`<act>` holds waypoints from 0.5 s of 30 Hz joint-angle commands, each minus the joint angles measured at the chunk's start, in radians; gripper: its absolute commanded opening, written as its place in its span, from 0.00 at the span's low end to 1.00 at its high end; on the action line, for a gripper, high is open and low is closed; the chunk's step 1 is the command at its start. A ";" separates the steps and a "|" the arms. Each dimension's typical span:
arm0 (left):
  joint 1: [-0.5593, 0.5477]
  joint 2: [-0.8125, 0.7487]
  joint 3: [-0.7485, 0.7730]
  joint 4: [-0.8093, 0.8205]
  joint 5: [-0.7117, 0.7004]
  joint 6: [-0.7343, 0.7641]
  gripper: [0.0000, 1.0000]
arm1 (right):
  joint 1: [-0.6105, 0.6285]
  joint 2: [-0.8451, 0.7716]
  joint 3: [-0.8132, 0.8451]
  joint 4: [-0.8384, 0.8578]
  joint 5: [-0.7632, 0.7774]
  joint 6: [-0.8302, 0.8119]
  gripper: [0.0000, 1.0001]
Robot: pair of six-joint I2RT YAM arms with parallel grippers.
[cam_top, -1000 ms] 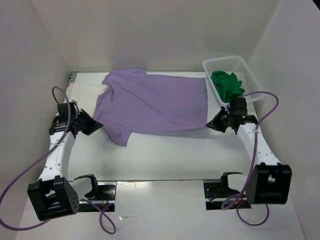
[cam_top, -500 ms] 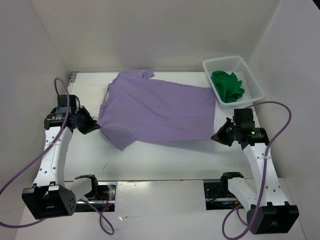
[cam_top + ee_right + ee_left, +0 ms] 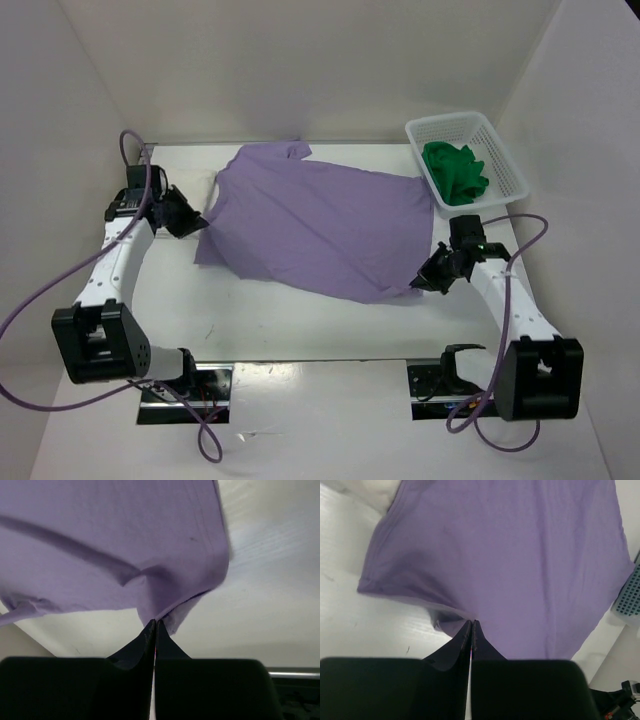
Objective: Fold and stack the t-shirts
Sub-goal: Grap the side of the flattened tshirt closest away from the robot with both arms
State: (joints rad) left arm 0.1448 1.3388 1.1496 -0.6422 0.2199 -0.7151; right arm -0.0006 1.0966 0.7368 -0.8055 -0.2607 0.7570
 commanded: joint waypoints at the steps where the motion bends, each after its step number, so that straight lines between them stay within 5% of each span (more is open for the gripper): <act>1: -0.004 0.080 0.051 0.160 0.039 -0.041 0.00 | -0.021 0.074 0.010 0.183 0.001 0.019 0.00; 15: -0.014 0.450 0.390 0.288 0.016 -0.095 0.00 | -0.078 0.384 0.157 0.287 0.250 -0.050 0.00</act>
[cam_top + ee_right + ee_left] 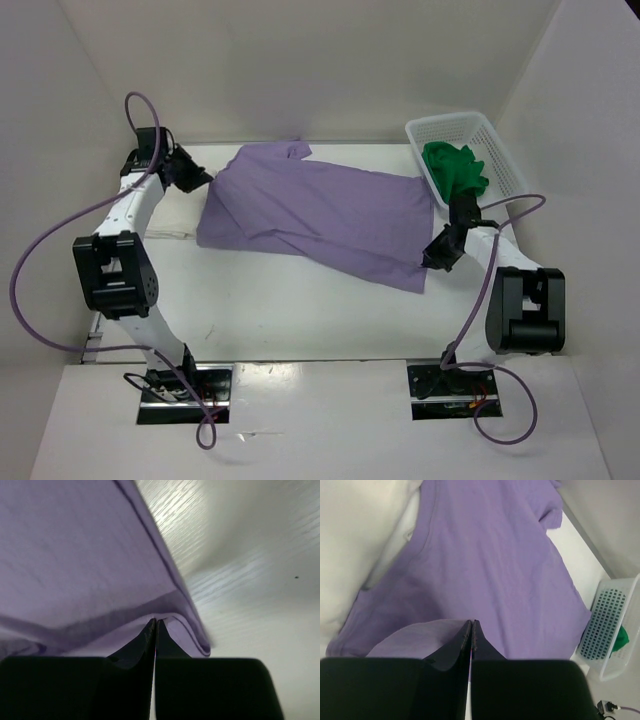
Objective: Fold and stack the t-shirts
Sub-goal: Grap the side of the flattened tshirt closest away from the robot with both arms, then fold the flattened tshirt in 1/3 of the way
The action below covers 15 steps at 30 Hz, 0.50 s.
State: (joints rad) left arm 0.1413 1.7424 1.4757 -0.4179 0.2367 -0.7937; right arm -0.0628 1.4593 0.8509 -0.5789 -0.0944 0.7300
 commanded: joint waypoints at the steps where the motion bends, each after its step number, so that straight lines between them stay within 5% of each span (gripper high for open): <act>1: -0.011 0.060 0.081 0.064 0.000 -0.016 0.00 | -0.015 0.021 0.056 0.071 0.093 -0.023 0.00; 15: -0.083 0.368 0.375 0.033 -0.019 0.045 0.00 | -0.025 0.081 0.093 0.129 0.159 -0.014 0.00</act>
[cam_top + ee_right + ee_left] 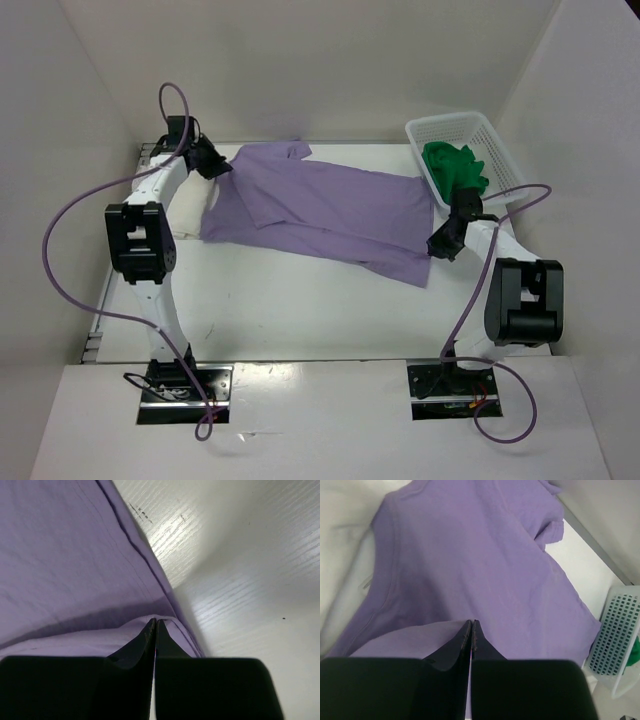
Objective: Fold and stack the t-shirts
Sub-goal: Fold the flattened tshirt in 1/3 of the way
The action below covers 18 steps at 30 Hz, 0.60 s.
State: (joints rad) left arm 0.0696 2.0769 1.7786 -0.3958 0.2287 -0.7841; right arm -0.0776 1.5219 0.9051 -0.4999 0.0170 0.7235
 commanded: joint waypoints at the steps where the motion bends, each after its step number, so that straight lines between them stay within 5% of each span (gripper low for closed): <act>1: -0.011 0.057 0.082 0.011 -0.020 0.036 0.02 | -0.010 0.018 0.038 0.060 0.047 0.004 0.00; 3: -0.011 0.066 0.091 0.011 -0.020 0.045 0.06 | -0.010 0.018 0.038 0.069 0.037 0.004 0.01; 6: -0.011 0.029 0.041 0.038 0.006 0.045 0.39 | -0.010 -0.002 0.057 0.069 0.012 0.004 0.15; 7: -0.011 -0.032 -0.016 0.047 -0.003 0.055 0.49 | -0.010 -0.014 0.057 0.058 0.002 0.004 0.27; 12: 0.007 -0.320 -0.308 0.089 -0.081 0.078 0.43 | -0.010 -0.147 0.065 0.009 -0.029 -0.006 0.39; 14: 0.031 -0.436 -0.487 0.100 -0.120 0.078 0.37 | -0.010 -0.210 0.020 -0.006 -0.072 -0.006 0.28; 15: 0.042 -0.471 -0.549 0.112 -0.120 0.078 0.32 | -0.010 -0.227 0.002 -0.017 -0.090 -0.006 0.06; 18: 0.090 -0.554 -0.741 0.149 -0.115 0.068 0.28 | 0.008 -0.247 -0.095 -0.017 -0.153 0.004 0.00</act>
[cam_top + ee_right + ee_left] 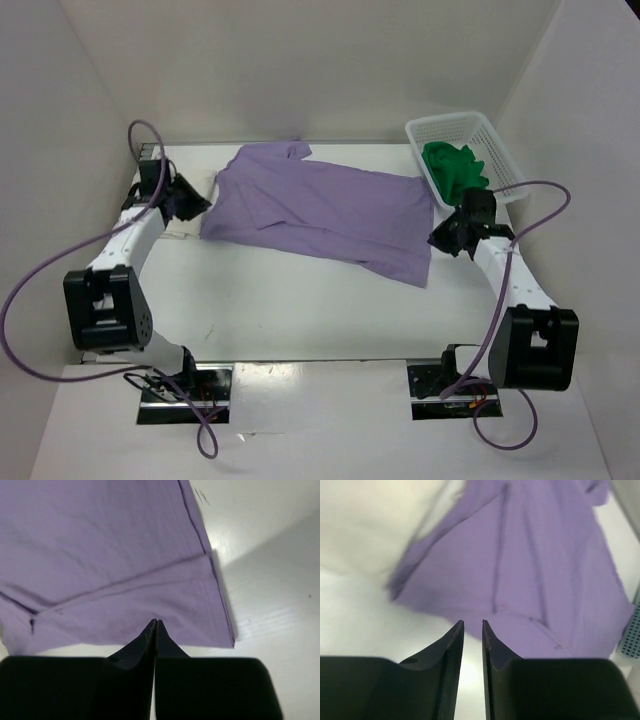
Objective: Fold and stack the t-shirts
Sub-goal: Fold the flattened tshirt in 1/3 of the way
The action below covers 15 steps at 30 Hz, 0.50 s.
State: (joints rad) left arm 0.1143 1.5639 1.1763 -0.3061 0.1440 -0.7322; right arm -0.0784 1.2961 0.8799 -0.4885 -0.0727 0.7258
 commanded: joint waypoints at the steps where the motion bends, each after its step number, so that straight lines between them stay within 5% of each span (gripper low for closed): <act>1: 0.054 -0.041 -0.162 0.059 -0.018 0.016 0.28 | 0.023 -0.021 -0.102 -0.028 -0.064 0.015 0.00; 3: 0.073 -0.012 -0.187 0.081 0.019 0.005 0.31 | 0.052 -0.008 -0.102 -0.018 -0.073 0.029 0.00; 6: 0.073 0.059 -0.178 0.105 0.028 -0.016 0.40 | 0.065 0.003 -0.102 -0.018 -0.029 0.038 0.15; 11: 0.073 0.177 -0.127 0.154 0.039 -0.050 0.40 | 0.065 0.035 -0.130 -0.004 0.002 0.060 0.48; 15: 0.073 0.199 -0.127 0.182 0.039 -0.068 0.31 | 0.065 0.055 -0.139 -0.024 0.065 0.099 0.51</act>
State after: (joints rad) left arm 0.1883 1.7596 1.0080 -0.1963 0.1715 -0.7731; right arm -0.0193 1.3369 0.7555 -0.5095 -0.0734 0.7895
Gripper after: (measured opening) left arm 0.338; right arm 0.503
